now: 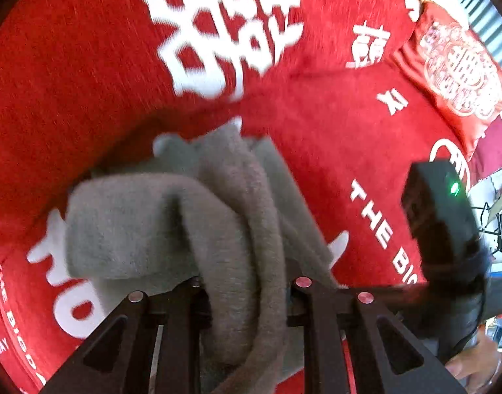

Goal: Fold small clothes
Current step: 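Lift and fold the sweatshirt over with both tools, then release the sweatshirt and smooth the folded bundle with the right tool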

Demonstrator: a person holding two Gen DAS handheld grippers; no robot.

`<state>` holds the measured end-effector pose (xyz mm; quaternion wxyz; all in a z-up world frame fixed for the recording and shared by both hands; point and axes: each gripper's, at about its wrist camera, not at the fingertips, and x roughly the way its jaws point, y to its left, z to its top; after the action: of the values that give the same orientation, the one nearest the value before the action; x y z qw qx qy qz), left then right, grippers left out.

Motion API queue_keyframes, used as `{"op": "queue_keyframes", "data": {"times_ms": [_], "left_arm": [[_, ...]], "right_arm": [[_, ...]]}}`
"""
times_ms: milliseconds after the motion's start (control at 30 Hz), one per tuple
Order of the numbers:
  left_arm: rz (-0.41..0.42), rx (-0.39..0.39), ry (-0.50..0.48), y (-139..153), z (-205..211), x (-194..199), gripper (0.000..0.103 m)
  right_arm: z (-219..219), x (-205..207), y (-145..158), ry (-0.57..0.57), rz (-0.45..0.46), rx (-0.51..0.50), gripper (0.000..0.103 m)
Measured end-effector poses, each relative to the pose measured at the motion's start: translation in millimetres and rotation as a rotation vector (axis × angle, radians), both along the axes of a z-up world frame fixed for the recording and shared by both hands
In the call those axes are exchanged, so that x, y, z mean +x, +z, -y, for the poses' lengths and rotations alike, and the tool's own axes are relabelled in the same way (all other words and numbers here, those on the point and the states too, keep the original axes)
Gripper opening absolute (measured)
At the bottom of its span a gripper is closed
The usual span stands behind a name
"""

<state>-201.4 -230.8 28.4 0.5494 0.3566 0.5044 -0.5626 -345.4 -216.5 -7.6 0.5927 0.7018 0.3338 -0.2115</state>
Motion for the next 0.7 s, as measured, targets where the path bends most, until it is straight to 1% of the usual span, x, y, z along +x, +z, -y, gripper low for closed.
{"op": "queue_keyframes", "data": {"times_ms": [33, 67, 100, 133, 167, 200, 233, 267, 300, 333, 367, 400, 433, 500, 567, 600, 633, 667, 700], "left_arm": [[-0.004, 0.009, 0.016, -2, -2, 1, 0.041], [-0.008, -0.006, 0.032, 1, -2, 2, 0.068], [-0.005, -0.023, 0.045, 6, -6, 5, 0.088], [0.02, -0.057, 0.068, 15, -12, 9, 0.092], [0.022, -0.073, 0.07, 22, -18, 13, 0.1], [0.02, -0.086, 0.075, 28, -23, 18, 0.101], [0.022, -0.095, 0.086, 34, -30, 23, 0.101], [0.031, -0.101, 0.106, 39, -35, 29, 0.101], [0.042, -0.102, 0.129, 42, -37, 36, 0.101], [0.059, -0.096, 0.167, 44, -43, 48, 0.101], [0.071, -0.084, 0.204, 44, -50, 63, 0.101], [0.082, -0.073, 0.23, 43, -54, 72, 0.101], [0.104, -0.046, 0.279, 36, -61, 87, 0.101], [0.119, 0.02, 0.347, 20, -75, 110, 0.101], [0.103, 0.077, 0.398, 1, -86, 127, 0.101], [0.1, 0.098, 0.423, -7, -91, 133, 0.101], [0.101, 0.114, 0.443, -13, -98, 139, 0.101], [0.099, 0.122, 0.451, -17, -101, 140, 0.101], [0.095, 0.133, 0.458, -22, -104, 142, 0.101]], "right_arm": [[1, -8, -5, -0.025, 0.021, 0.022, 0.006], [2, -11, -7, -0.038, 0.034, 0.031, 0.007], [3, -16, -10, -0.06, 0.054, 0.043, 0.023], [4, -23, -13, -0.101, 0.098, 0.062, 0.041], [6, -28, -13, -0.127, 0.123, 0.072, 0.047], [8, -35, -13, -0.167, 0.162, 0.093, 0.057], [9, -41, -15, -0.216, 0.208, 0.122, 0.064], [12, -50, -12, -0.235, 0.229, 0.133, 0.067], [14, -55, -12, -0.268, 0.27, 0.15, 0.072], [16, -59, -12, -0.288, 0.298, 0.16, 0.074], [25, -82, -12, -0.297, 0.311, 0.166, 0.075], [28, -90, -10, -0.313, 0.338, 0.174, 0.079], [30, -94, -10, -0.323, 0.355, 0.179, 0.082], [37, -103, -10, -0.345, 0.386, 0.195, 0.082], [42, -105, -11, -0.329, 0.372, 0.195, 0.083], [49, -104, -8, -0.297, 0.351, 0.184, 0.084], [50, -100, -3, -0.265, 0.325, 0.169, 0.084], [41, -83, 0, -0.238, 0.298, 0.157, 0.084], [47, -76, 5, -0.176, 0.234, 0.131, 0.083]]}}
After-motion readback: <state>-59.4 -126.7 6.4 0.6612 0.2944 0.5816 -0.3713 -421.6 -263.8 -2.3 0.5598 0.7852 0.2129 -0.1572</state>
